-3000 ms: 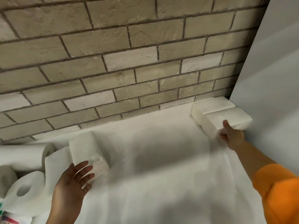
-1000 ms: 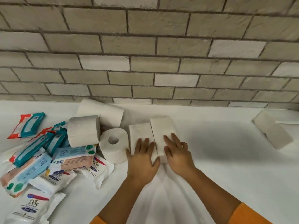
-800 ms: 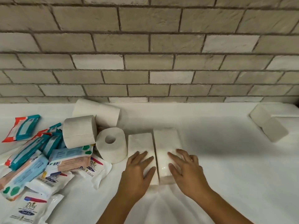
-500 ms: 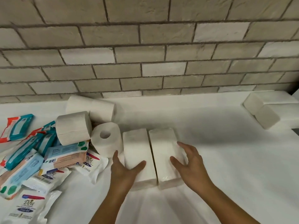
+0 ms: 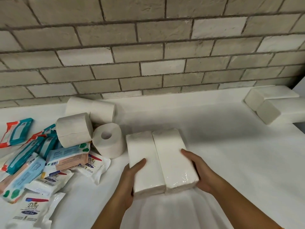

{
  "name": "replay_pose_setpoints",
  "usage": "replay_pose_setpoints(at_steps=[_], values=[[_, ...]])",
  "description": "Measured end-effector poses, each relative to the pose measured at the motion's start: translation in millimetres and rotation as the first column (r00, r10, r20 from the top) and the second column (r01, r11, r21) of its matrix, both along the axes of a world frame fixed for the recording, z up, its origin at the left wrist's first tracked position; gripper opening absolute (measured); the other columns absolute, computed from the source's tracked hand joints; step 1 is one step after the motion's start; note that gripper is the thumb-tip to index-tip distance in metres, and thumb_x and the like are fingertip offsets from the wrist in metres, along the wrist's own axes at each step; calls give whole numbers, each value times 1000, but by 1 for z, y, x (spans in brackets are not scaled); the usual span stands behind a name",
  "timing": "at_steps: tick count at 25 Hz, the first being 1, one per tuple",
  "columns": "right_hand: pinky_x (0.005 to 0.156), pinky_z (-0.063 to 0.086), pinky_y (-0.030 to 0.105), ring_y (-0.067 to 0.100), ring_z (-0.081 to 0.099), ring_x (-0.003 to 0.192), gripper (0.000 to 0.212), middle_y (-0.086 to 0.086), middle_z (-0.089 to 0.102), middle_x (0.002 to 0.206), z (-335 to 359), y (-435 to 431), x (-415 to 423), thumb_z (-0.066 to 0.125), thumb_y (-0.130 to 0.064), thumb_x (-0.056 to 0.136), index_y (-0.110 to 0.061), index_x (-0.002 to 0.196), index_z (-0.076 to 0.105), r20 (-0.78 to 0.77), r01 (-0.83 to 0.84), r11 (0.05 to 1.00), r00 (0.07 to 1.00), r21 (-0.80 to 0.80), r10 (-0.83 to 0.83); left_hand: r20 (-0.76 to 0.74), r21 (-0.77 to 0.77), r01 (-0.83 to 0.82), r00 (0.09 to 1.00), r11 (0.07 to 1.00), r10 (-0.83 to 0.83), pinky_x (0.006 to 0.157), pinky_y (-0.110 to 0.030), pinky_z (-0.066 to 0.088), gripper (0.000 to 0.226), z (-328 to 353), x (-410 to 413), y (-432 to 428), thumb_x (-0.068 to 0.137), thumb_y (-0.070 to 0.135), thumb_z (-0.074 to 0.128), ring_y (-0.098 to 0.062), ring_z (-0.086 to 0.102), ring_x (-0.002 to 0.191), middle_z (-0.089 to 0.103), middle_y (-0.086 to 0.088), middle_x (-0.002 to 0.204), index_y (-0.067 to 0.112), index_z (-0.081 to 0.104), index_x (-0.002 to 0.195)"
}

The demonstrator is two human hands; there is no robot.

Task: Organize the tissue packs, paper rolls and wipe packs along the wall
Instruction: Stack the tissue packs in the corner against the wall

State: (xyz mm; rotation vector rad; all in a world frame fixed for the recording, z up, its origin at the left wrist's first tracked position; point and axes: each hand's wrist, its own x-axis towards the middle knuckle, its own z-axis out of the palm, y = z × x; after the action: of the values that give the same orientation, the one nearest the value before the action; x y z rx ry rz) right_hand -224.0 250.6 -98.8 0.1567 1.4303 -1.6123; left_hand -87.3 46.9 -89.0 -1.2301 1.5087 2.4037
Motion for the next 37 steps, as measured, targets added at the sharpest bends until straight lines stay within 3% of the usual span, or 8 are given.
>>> replay_pose_setpoints(at_steps=[7, 11, 14, 19, 22, 28, 34, 37], values=[[96, 56, 47, 30, 73, 109, 69, 9, 75, 120, 19, 16, -4, 81, -49, 77, -17, 133, 58, -140, 137, 991, 981, 4, -135, -143, 16, -11, 990, 1000, 13, 86, -43, 56, 51, 26, -4, 3, 75, 32, 79, -31, 75, 99, 77, -12, 109, 13, 69, 121], [104, 51, 48, 30, 73, 108, 48, 11, 76, 119, 56, 35, -21, 68, -48, 86, -17, 123, 70, -98, 239, 964, 963, -120, -251, -249, 34, -31, 968, 999, 39, 86, -42, 55, 46, 62, -25, 11, 73, 32, 79, -28, 76, 92, 78, -13, 106, 13, 72, 114], [92, 53, 43, 27, 75, 103, 45, 10, 76, 118, 81, 54, -40, 58, -51, 94, -17, 121, 72, -102, 314, 927, 935, -203, -339, -296, 7, -24, 955, 1000, 24, 94, -47, 51, 47, 83, -47, 23, 75, 35, 76, -28, 75, 94, 77, -11, 107, 14, 71, 117], [81, 55, 39, 25, 77, 95, 40, 8, 78, 112, 106, 104, -73, 53, -49, 98, -19, 116, 72, -87, 483, 819, 843, -310, -531, -305, -6, -24, 952, 1000, 21, 92, -47, 50, 44, 97, -79, 59, 81, 40, 68, -32, 72, 97, 76, -11, 108, 16, 71, 117], [92, 52, 40, 26, 73, 99, 38, 5, 76, 110, 113, 140, -108, 62, -45, 93, -19, 119, 70, -76, 591, 733, 759, -337, -646, -302, -6, -28, 953, 1000, 25, 99, -52, 47, 42, 101, -95, 80, 84, 42, 66, -36, 71, 101, 76, -13, 112, 17, 73, 117], [100, 53, 50, 26, 67, 113, 60, 5, 66, 124, 130, 211, -209, 81, -37, 78, -12, 128, 61, 90, 747, 538, 613, -391, -785, -257, -14, 15, 966, 1000, -18, 82, -42, 54, 52, 103, -123, 134, 80, 44, 67, -34, 73, 92, 75, -14, 109, 13, 70, 122], [105, 45, 41, 17, 57, 116, 72, -3, 58, 129, 136, 252, -290, 70, -63, 77, -28, 138, 53, -32, 712, 631, 655, -308, -755, -234, 2, 7, 972, 1000, -6, 72, -38, 57, 46, 106, -138, 169, 84, 40, 64, -32, 76, 88, 76, -16, 110, 13, 70, 121], [91, 53, 33, 18, 59, 109, 64, 0, 56, 126, 133, 262, -326, 69, -60, 81, -27, 134, 52, 1, 713, 638, 667, -291, -745, -228, -19, -17, 974, 1000, 12, 73, -38, 56, 44, 107, -142, 179, 85, 39, 64, -31, 76, 89, 76, -15, 110, 13, 70, 120]])
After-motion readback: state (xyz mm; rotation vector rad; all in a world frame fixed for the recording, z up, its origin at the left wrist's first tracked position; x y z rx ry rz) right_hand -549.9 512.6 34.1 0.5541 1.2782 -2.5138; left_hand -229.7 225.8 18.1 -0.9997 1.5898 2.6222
